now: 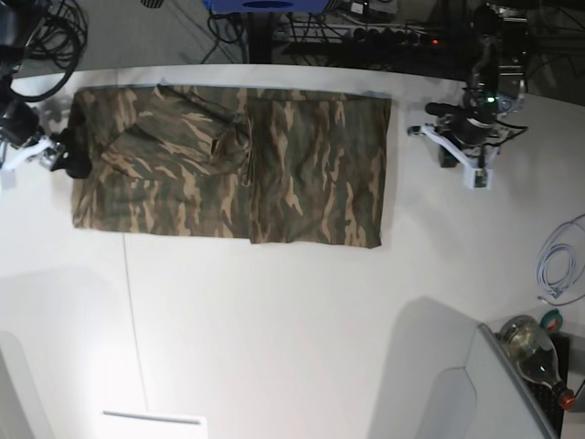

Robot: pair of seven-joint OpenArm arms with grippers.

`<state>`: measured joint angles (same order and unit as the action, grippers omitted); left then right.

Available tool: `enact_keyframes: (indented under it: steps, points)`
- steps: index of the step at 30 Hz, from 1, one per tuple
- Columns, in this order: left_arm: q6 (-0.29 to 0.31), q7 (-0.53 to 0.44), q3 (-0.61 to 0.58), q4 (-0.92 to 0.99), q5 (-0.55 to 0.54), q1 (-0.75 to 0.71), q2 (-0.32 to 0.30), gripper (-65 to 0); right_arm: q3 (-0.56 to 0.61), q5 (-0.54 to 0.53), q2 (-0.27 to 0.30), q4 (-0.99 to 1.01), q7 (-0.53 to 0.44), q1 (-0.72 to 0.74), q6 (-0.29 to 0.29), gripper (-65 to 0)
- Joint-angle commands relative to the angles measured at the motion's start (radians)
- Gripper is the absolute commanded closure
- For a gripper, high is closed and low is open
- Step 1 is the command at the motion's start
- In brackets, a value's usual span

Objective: Layout the t-shirt on the table in an organized manner, then fold the t-shirt properly
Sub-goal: 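Release the shirt and reposition both grippers at its edges, then grasp the shirt edges with both grippers and fold them over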

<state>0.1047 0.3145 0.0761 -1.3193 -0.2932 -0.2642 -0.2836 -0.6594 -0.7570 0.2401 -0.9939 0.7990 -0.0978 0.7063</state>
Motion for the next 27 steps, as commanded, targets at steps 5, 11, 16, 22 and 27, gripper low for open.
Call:
enact_keyframes:
  steps: [5, 11, 16, 22, 27]
  points:
    - [0.011, -0.070, -0.126, 0.050, 0.004, 0.050, 0.001, 0.0, 0.096, 0.047, -0.003, 0.004, 0.072, -0.009, -0.008, -50.3]
    - [0.011, -0.070, -0.197, 0.047, 0.010, 0.084, 0.036, 0.0, 0.151, 0.046, -0.005, 0.004, 0.102, -0.009, -0.008, -50.3]
    - [0.011, -0.068, -0.209, 0.040, 0.012, 0.099, 0.059, 0.0, 0.154, 0.050, -0.018, 0.004, 0.106, -0.006, -0.008, -50.1]
    - [0.011, -0.067, -0.221, 0.045, 0.012, 0.108, 0.091, 0.0, 0.160, 0.054, -0.020, 0.008, 0.104, 0.020, -0.008, -50.0]
    - [0.011, -0.067, -0.264, 0.048, 0.012, 0.119, 0.094, 0.0, 0.160, 0.054, -0.015, 0.007, 0.106, 0.023, -0.008, -34.5]
